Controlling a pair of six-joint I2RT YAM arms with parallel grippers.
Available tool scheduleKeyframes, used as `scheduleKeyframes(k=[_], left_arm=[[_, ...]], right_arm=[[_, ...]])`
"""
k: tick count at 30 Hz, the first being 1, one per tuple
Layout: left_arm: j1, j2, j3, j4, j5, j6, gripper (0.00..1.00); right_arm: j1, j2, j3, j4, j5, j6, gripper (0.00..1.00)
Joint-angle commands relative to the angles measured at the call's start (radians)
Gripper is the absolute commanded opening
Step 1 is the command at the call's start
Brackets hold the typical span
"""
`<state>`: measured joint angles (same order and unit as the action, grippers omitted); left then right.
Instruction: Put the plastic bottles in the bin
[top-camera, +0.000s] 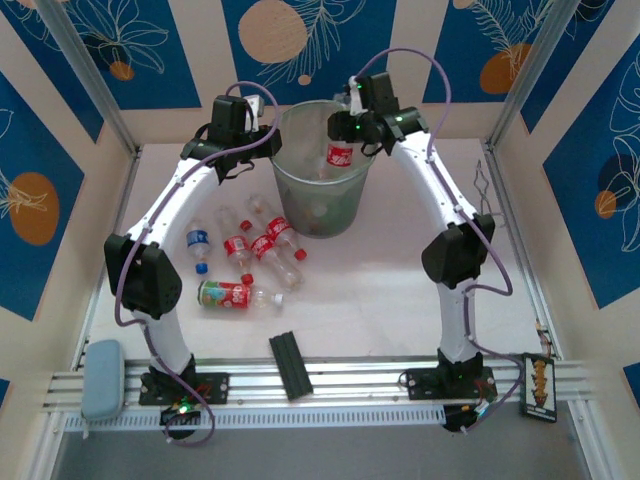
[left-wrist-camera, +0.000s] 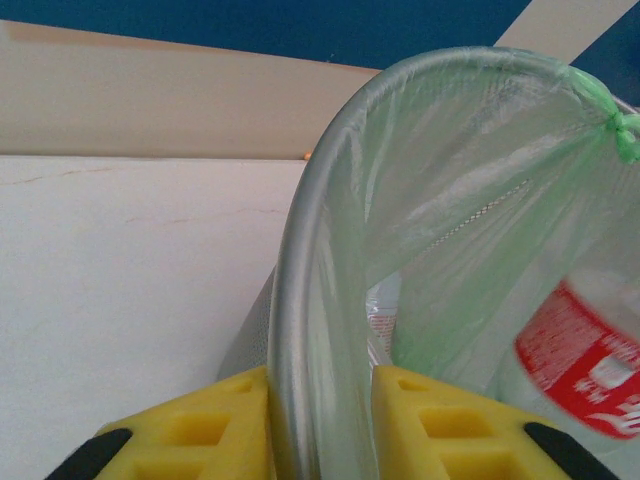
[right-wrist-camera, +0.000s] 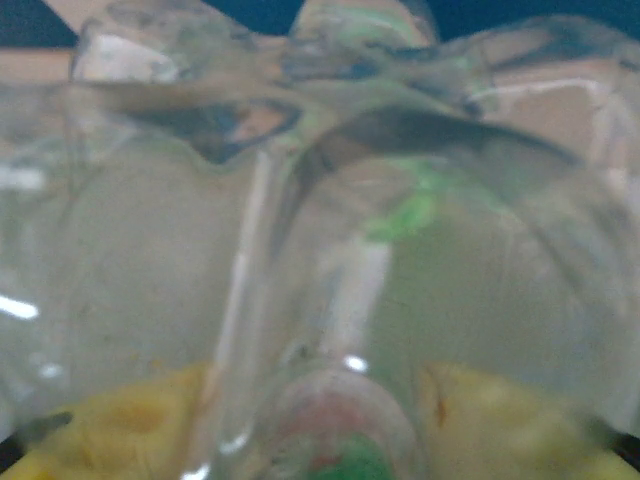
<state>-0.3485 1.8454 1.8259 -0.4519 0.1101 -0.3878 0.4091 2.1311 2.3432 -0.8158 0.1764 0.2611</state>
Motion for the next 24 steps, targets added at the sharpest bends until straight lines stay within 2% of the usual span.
scheduleKeyframes(k=[1,9,16,21,24], left_arm=[[-0.028,-0.003,-0.005,0.022,0.03,-0.009,0.3],[-0.027,0.006,-0.005,0.031,0.03,-0.021,0.3],[-0.027,0.015,0.001,0.027,0.034,-0.02,0.3],[-0.027,0.018,0.0,0.029,0.037,-0.025,0.3],[-0.027,0.016,-0.001,0.028,0.037,-0.025,0.3]], right_arm=[[0.031,0.04,0.06,-0.052,0.033,-0.119,0.5],[0.074,0.167,0.097,-0.121,0.028,-0.258,0.51],[0.086,0.209,0.094,-0.145,-0.036,-0.275,0.55],[0.096,0.227,0.096,-0.146,-0.087,-0.304,0.66],[0.096,0.222,0.104,-0.158,-0.116,-0.3,0.77]])
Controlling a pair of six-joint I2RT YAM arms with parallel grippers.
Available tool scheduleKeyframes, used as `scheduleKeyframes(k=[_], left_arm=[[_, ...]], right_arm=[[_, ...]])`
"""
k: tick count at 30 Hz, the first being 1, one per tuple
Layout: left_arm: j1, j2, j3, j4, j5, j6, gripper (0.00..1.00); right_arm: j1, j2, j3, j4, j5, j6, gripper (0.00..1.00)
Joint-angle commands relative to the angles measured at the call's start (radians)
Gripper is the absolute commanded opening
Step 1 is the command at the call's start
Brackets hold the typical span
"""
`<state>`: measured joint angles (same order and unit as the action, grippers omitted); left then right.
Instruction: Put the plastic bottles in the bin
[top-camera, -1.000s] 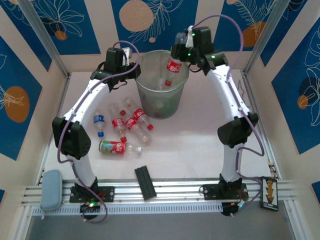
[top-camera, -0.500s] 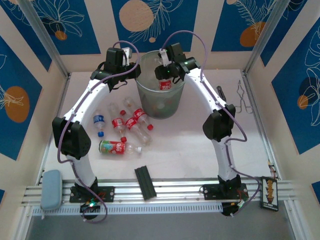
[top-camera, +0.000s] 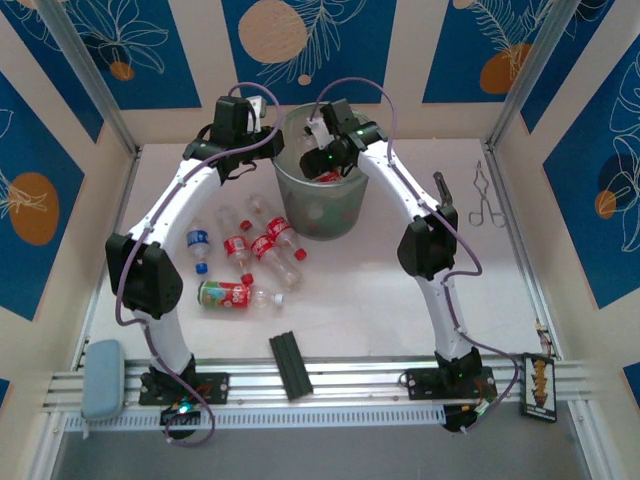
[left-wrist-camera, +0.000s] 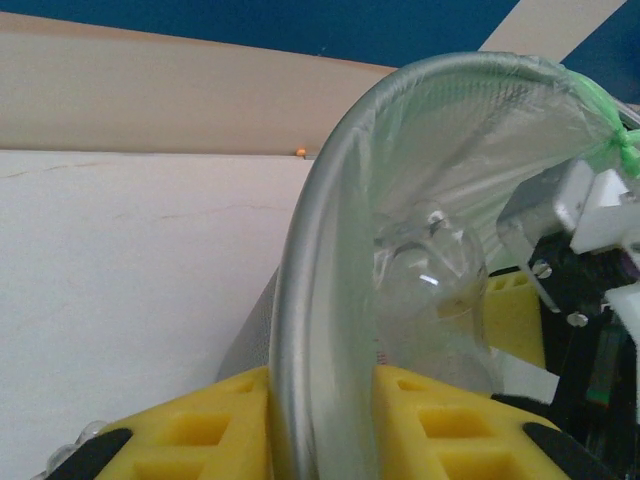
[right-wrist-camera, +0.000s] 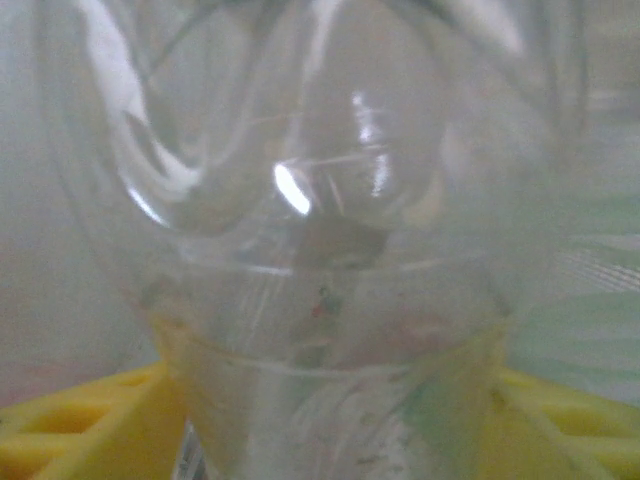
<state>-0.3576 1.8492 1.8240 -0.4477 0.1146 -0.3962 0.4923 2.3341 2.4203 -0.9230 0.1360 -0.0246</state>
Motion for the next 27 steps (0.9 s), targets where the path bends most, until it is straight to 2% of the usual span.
scheduleKeyframes(k=[1,11,19,25,27], left_arm=[[-0.019,0.012,0.003,0.023,0.031,-0.015,0.3],[-0.02,0.006,0.012,0.009,0.025,-0.004,0.31],[-0.018,-0.02,0.02,-0.022,0.012,0.022,0.35],[-0.018,-0.041,0.045,-0.043,0.008,0.038,0.46],[-0.018,-0.047,0.053,-0.046,0.008,0.042,0.51]], right_arm=[[0.012,0.013,0.032,-0.056,-0.078,-0.012,0.8],[-0.013,-0.137,0.057,-0.079,-0.067,0.034,0.91],[-0.09,-0.339,-0.124,0.036,-0.231,0.166,0.91],[-0.146,-0.471,-0.255,0.117,-0.293,0.29,0.89],[-0.175,-0.51,-0.299,0.14,-0.267,0.34,0.88]])
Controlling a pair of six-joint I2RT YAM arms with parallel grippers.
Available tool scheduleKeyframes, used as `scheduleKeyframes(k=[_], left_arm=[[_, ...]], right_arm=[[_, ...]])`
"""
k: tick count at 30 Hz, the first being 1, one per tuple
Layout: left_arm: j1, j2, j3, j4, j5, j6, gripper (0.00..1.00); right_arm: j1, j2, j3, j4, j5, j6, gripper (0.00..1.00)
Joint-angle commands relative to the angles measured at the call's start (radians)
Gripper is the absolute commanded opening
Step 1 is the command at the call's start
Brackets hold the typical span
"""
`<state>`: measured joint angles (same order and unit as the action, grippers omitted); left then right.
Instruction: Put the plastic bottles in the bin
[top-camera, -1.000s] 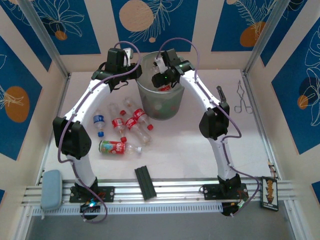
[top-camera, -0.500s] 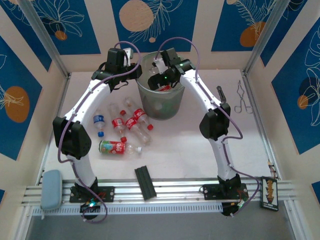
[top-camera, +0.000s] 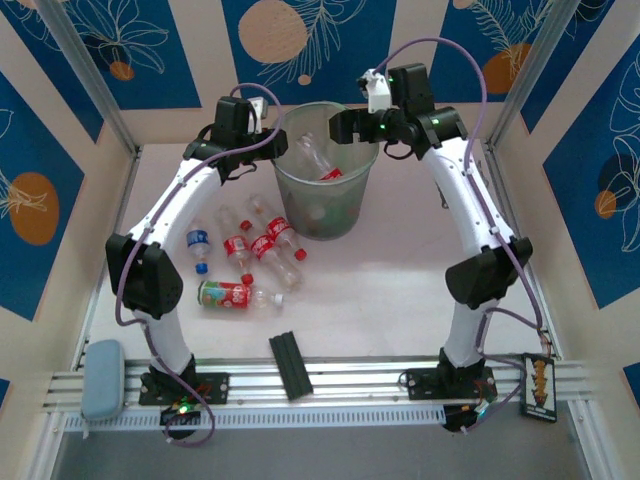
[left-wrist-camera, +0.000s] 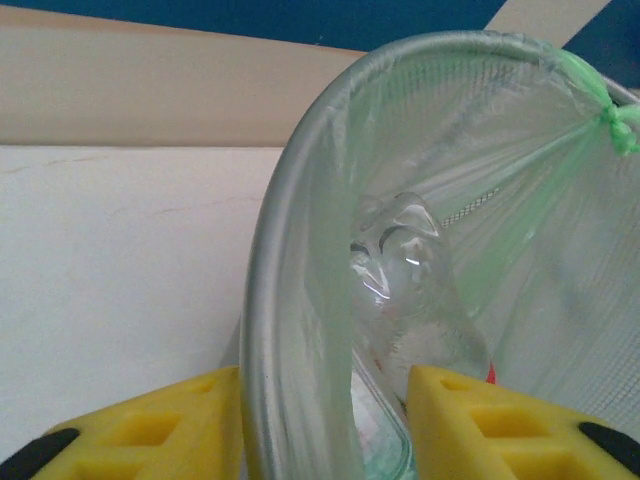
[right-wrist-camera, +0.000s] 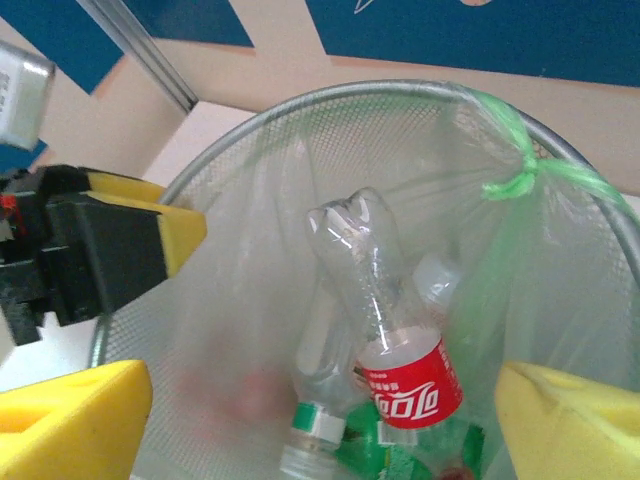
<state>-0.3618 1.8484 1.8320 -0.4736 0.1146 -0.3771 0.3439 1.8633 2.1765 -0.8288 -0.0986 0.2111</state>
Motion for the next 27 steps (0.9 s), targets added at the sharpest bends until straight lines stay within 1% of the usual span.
scheduleKeyframes(k=[1,3,4,5,6,8,12,15,19,21,23,25,27], left_arm=[[-0.014,-0.051,0.047,-0.02,0.009,0.023,0.52],[-0.015,-0.063,0.049,-0.021,0.008,0.027,0.56],[-0.014,-0.067,0.049,-0.02,0.008,0.031,0.59],[-0.014,-0.074,0.049,-0.016,0.004,0.04,0.65],[-0.014,-0.079,0.051,-0.013,0.001,0.05,0.75],[-0.014,-0.087,0.059,-0.016,-0.008,0.064,0.82],[-0.004,-0.12,0.084,-0.047,-0.03,0.086,0.88],[0.025,-0.192,0.035,-0.055,-0.047,0.084,0.9],[0.108,-0.34,-0.147,-0.041,-0.065,0.059,0.91],[0.167,-0.428,-0.27,-0.043,-0.075,0.034,0.91],[0.23,-0.504,-0.387,-0.04,-0.084,0.001,0.91],[0.272,-0.572,-0.511,-0.036,-0.126,-0.017,0.9],[0.281,-0.633,-0.638,-0.023,-0.203,-0.022,0.89]], right_arm=[[-0.036,-0.054,-0.072,0.049,0.0,0.116,0.87],[-0.063,-0.07,-0.1,0.038,0.066,0.125,0.86],[-0.076,-0.069,-0.104,0.024,0.079,0.125,0.85],[-0.091,-0.065,-0.105,0.003,0.08,0.125,0.85],[-0.103,-0.059,-0.105,-0.017,0.078,0.126,0.84],[-0.116,-0.055,-0.126,-0.031,0.076,0.126,0.82],[-0.125,-0.064,-0.198,-0.005,0.056,0.139,0.75],[-0.129,-0.069,-0.236,0.019,0.04,0.151,0.7],[-0.144,-0.068,-0.279,0.059,-0.02,0.168,0.62],[-0.158,-0.066,-0.298,0.08,-0.059,0.18,0.55],[-0.169,-0.068,-0.316,0.102,-0.089,0.193,0.5],[-0.173,-0.065,-0.325,0.114,-0.108,0.197,0.44],[-0.175,-0.061,-0.328,0.126,-0.126,0.206,0.4]])
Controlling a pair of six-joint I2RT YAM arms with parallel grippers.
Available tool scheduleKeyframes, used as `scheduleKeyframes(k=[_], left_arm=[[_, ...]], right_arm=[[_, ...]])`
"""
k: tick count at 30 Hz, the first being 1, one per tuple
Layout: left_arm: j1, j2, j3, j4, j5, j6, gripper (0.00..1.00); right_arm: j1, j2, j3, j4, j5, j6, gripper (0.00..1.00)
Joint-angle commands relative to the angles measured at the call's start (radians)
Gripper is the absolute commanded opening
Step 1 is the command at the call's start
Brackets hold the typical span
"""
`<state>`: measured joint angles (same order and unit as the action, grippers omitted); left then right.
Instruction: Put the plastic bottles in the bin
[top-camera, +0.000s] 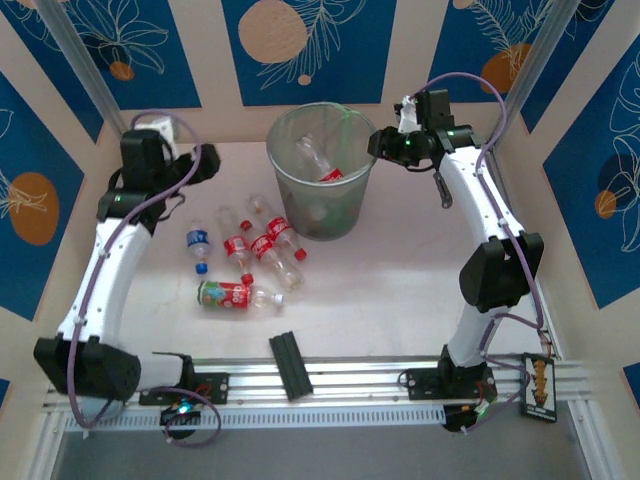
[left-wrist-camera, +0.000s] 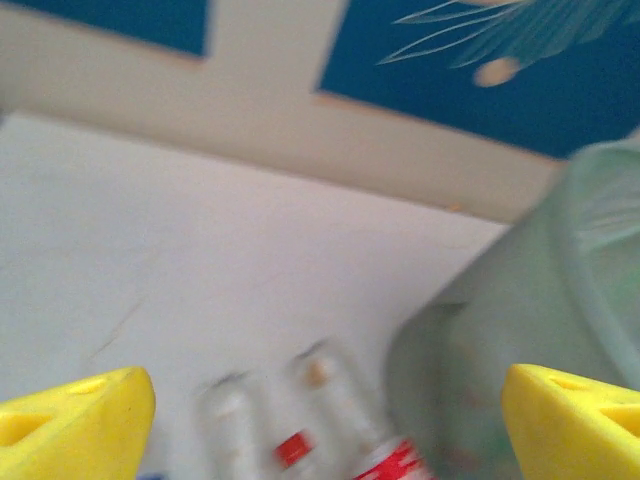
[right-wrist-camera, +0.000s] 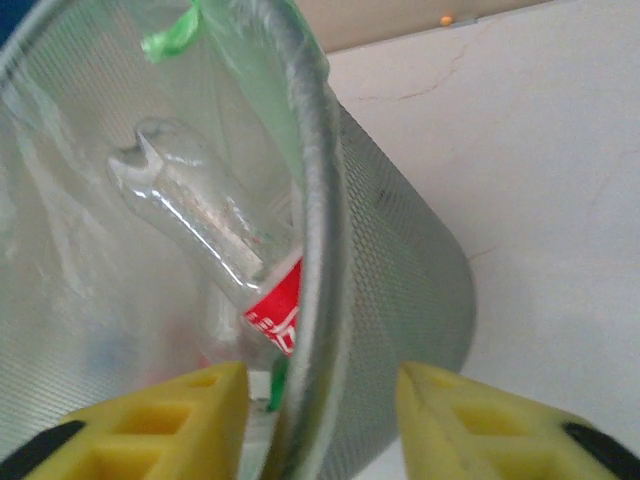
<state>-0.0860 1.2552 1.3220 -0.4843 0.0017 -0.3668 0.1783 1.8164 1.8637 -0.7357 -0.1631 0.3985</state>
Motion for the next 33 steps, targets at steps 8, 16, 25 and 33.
scheduleKeyframes(k=[8,16,25,33], left_arm=[[0.03,-0.026,-0.357,-0.025,-0.19,-0.099,0.87],[0.082,0.094,-0.407,0.038,-0.192,-0.097,0.84],[0.112,0.259,-0.403,0.081,-0.121,-0.132,0.75],[0.114,0.393,-0.357,0.118,-0.086,-0.128,0.68]], right_arm=[[-0.012,-0.018,-0.015,0.042,-0.101,0.042,0.33],[-0.004,-0.052,-0.035,0.041,-0.078,0.05,0.3],[0.008,-0.057,-0.035,0.038,-0.071,0.05,0.29],[0.011,-0.059,-0.046,0.047,-0.073,0.043,0.28]])
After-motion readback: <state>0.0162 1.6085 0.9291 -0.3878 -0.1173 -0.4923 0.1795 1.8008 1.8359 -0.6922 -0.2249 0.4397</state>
